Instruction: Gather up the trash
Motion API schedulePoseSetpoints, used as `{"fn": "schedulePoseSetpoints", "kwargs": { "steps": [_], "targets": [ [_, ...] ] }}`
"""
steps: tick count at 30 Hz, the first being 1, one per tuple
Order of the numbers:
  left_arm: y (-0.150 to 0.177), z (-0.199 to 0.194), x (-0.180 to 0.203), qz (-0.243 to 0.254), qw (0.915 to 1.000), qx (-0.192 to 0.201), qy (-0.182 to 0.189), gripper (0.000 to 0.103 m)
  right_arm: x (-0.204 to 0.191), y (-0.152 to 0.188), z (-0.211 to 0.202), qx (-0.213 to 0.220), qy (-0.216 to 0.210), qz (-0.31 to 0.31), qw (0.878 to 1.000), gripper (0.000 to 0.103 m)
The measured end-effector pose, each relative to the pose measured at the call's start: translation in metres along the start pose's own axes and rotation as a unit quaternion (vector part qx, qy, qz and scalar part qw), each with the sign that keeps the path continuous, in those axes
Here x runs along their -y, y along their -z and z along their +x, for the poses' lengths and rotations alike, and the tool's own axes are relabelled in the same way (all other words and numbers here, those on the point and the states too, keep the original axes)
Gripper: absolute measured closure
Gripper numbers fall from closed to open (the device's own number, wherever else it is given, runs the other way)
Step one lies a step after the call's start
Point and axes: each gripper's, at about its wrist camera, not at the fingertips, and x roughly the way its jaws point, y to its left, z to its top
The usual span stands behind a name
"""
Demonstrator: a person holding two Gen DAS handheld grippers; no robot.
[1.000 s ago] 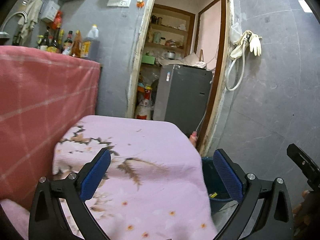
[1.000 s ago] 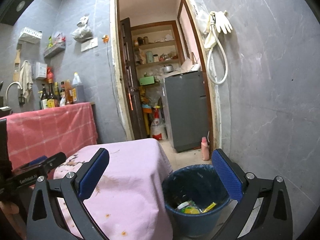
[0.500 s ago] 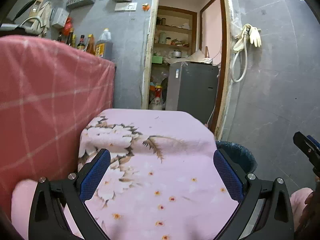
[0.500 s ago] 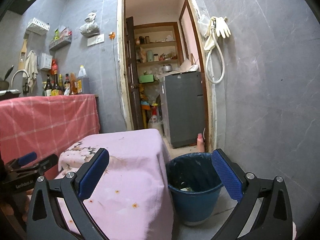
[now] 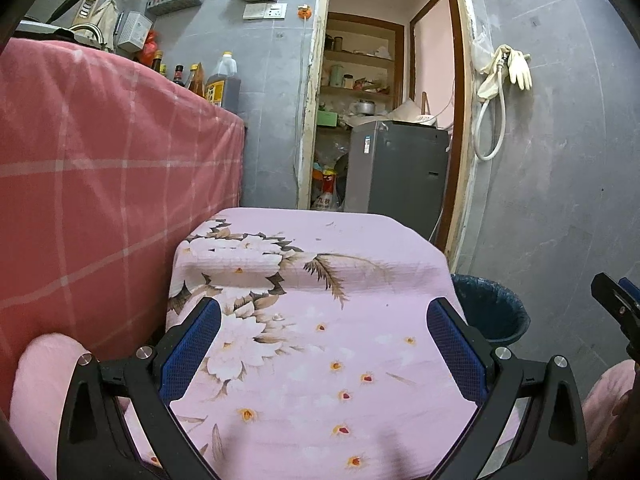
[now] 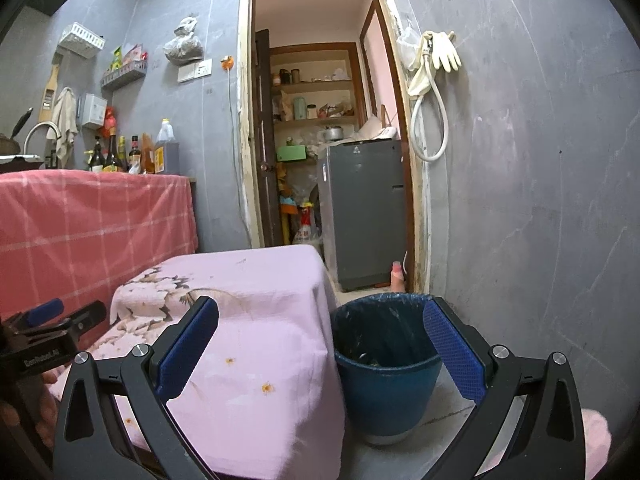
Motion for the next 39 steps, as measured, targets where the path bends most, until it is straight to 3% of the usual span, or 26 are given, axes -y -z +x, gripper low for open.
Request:
{"fn": "schedulePoseSetpoints", "kwargs": {
  "steps": [12,39],
  "targets": [
    [0.017,0.005,-0.004,0.011,0.9999,0.002,-0.002,0.002,0.005,0.017,0.007,-0.02,0.003,-0.008,1.0,0.0],
    [0.019,0.005,-0.005,0.012,0.9999,0.009,-0.002,0.002,0.009,0.019,0.007,-0.019,0.005,-0.005,1.0,0.0]
  ]
}}
